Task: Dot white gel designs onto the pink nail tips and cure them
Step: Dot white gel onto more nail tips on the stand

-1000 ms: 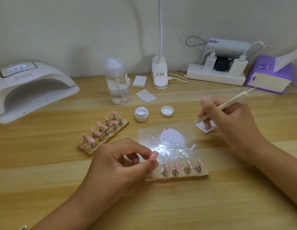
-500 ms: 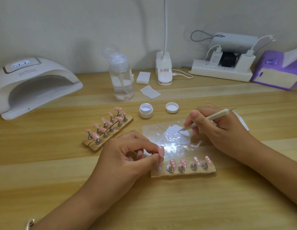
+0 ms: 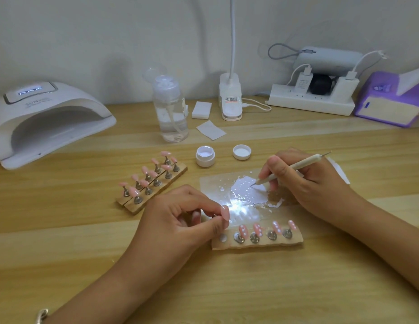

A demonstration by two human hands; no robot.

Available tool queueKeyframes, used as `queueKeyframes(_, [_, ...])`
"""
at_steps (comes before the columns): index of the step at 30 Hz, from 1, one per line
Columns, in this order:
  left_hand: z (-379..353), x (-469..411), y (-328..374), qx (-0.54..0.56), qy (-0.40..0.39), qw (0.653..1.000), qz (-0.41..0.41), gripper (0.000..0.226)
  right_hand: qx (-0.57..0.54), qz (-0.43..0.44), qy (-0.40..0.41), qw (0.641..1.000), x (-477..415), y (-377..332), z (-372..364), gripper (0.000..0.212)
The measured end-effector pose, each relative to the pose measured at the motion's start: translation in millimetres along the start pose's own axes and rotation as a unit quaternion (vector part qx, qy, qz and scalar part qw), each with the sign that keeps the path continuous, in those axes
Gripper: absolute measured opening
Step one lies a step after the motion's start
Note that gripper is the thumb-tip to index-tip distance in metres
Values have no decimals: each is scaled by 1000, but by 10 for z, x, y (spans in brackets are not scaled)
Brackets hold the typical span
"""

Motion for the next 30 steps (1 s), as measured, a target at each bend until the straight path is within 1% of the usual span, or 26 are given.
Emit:
queueKeyframes(9, [-8, 4, -26, 15, -13, 1000, -13, 23, -7, -5, 1, 1000, 10, -10, 10, 36])
queueKeyframes(11, [-17, 13, -45, 32, -23, 999, -11, 18, -26, 1, 8, 1000, 17, -29, 30, 37])
queueKeyframes(14, [-17, 31, -95, 47, -19, 999, 5, 8, -60, 1, 25, 998, 20, -39, 72, 38])
queueKeyframes(19, [-22, 38, -118, 65, -17, 998, 17, 8, -16, -2, 2, 1000, 29, -45, 18, 37])
queueKeyframes(21, [-19, 37, -119, 68, -16, 997, 22, 7, -17, -2, -1, 1000, 29, -42, 13, 37])
queueKeyframes(25, [4, 38, -118, 45, 4, 999, 19, 7, -72, -3, 39, 997, 37, -60, 108, 37])
queueKeyframes(28, [14, 45, -89, 61, 15, 998, 14, 7, -113, -7, 59, 992, 47, -165, 173, 35])
queueKeyframes(30, [17, 51, -30, 69, 24, 997, -12, 10, -147, 7, 61, 987, 61, -309, 179, 31])
Point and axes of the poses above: each hand's wrist, its own x-axis away from the middle knuckle, its own z-axis out of the back of the hand, y = z × x, the point moved 6 cm from there along -x, towards the middle knuckle, and after that the axes turned 5 degrees about -z, right-handed, at the moved point
